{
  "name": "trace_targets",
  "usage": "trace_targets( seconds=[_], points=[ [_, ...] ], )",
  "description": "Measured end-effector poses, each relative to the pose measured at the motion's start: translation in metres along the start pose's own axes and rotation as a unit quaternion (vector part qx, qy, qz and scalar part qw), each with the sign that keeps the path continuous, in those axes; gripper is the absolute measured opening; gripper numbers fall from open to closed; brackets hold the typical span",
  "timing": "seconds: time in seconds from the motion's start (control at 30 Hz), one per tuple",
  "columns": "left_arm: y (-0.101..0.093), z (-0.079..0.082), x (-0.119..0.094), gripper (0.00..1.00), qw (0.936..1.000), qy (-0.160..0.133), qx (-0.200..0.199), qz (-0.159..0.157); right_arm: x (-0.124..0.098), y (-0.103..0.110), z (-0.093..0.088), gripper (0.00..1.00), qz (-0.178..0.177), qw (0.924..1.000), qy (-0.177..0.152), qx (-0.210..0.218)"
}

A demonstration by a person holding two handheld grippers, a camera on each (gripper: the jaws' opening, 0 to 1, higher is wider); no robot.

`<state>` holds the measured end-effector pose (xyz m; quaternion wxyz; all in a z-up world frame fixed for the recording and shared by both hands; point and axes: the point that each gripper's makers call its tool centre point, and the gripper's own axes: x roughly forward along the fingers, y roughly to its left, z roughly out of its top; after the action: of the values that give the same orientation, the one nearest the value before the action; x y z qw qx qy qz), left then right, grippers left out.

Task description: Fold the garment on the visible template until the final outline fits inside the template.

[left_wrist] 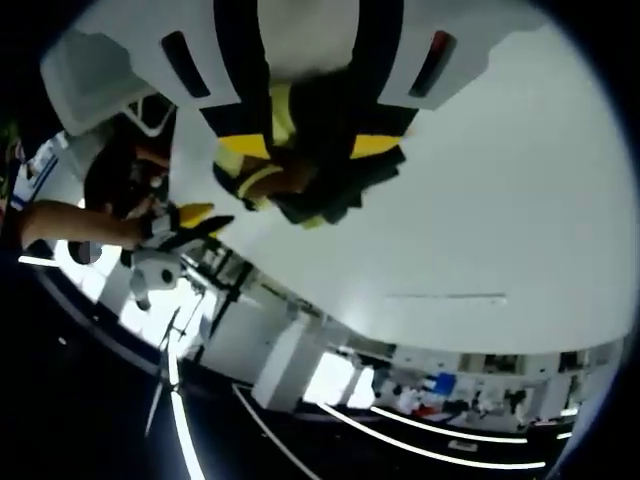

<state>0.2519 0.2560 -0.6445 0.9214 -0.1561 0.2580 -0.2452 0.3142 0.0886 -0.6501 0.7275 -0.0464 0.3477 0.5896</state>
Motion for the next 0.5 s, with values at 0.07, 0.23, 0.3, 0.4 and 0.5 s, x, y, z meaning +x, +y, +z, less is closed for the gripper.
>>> trace_targets(
  seconds=[0.07,0.23,0.3,0.4,0.5],
  points=[
    [0.002,-0.005,0.004,0.25,0.9999,0.01,0.001,-0.001,0.003,0.0,-0.004,0.24,0.003,1.0,0.008,-0.002],
    [0.004,-0.012,0.012,0.23,0.9997,0.024,-0.002,-0.004,0.007,-0.003,-0.016,0.24,0.003,0.9997,0.026,-0.002],
    [0.006,-0.014,0.014,0.22,0.9996,0.027,-0.006,-0.002,0.007,-0.005,-0.02,0.23,0.002,0.9995,0.03,0.002],
    [0.006,-0.016,0.017,0.22,0.9995,0.029,-0.011,-0.004,0.006,-0.006,-0.022,0.22,0.002,0.9996,0.027,0.01],
    [0.006,-0.018,0.02,0.21,0.9993,0.033,-0.014,-0.006,0.007,-0.007,-0.024,0.2,0.004,0.9994,0.023,0.024]
  ],
)
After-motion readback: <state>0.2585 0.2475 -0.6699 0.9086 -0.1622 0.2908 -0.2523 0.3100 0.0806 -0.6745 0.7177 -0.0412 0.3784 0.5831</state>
